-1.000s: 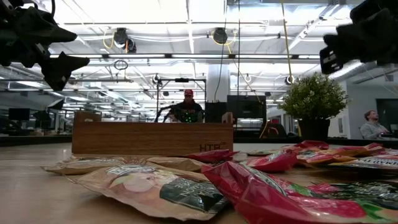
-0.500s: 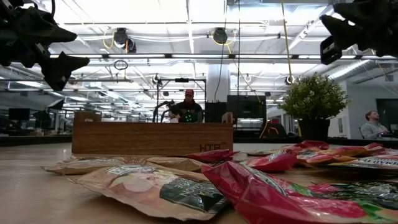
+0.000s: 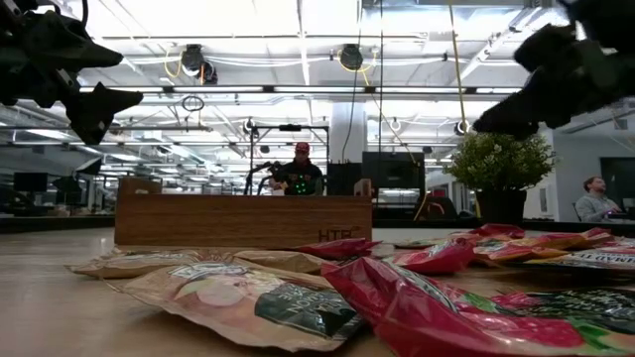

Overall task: Pick & Place Tea
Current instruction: Put the red tea bag into the right section of the wooden organizer

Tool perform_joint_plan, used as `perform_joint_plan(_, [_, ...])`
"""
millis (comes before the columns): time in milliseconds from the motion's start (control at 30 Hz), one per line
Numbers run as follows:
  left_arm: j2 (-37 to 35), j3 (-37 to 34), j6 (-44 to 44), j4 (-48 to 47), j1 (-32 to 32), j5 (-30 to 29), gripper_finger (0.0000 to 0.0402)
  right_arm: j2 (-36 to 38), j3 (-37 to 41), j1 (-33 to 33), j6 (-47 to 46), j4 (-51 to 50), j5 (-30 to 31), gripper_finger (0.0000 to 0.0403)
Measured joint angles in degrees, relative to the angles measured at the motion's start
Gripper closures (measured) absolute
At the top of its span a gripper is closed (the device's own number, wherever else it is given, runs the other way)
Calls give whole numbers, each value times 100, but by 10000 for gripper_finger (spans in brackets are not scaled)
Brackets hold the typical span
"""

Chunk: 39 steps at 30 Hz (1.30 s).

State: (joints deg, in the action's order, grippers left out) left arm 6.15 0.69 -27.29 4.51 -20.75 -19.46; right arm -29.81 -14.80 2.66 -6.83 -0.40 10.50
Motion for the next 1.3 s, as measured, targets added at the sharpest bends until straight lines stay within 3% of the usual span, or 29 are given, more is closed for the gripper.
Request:
perform_joint_plan(233, [0, 0, 0, 0, 0, 2, 151, -2448, -1610, 454, 83, -1947, 251, 154])
perform_joint_plan(367, [-1, 0, 0, 0, 0, 0, 151, -3568, -2132, 689, 274, -2692, 731, 149])
perform_joint_plan(500, [-2, 0, 0, 0, 0, 0, 151, -4230, -2304, 800, 528, -2810, 1158, 157])
perform_joint_plan(933, [0, 0, 0, -2, 0, 0, 151, -4993, -2300, 705, 455, -2824, 1196, 185])
perform_joint_plan(1300, [0, 0, 2, -2, 0, 0, 151, -4993, -2303, 392, 448, -2857, 932, 271])
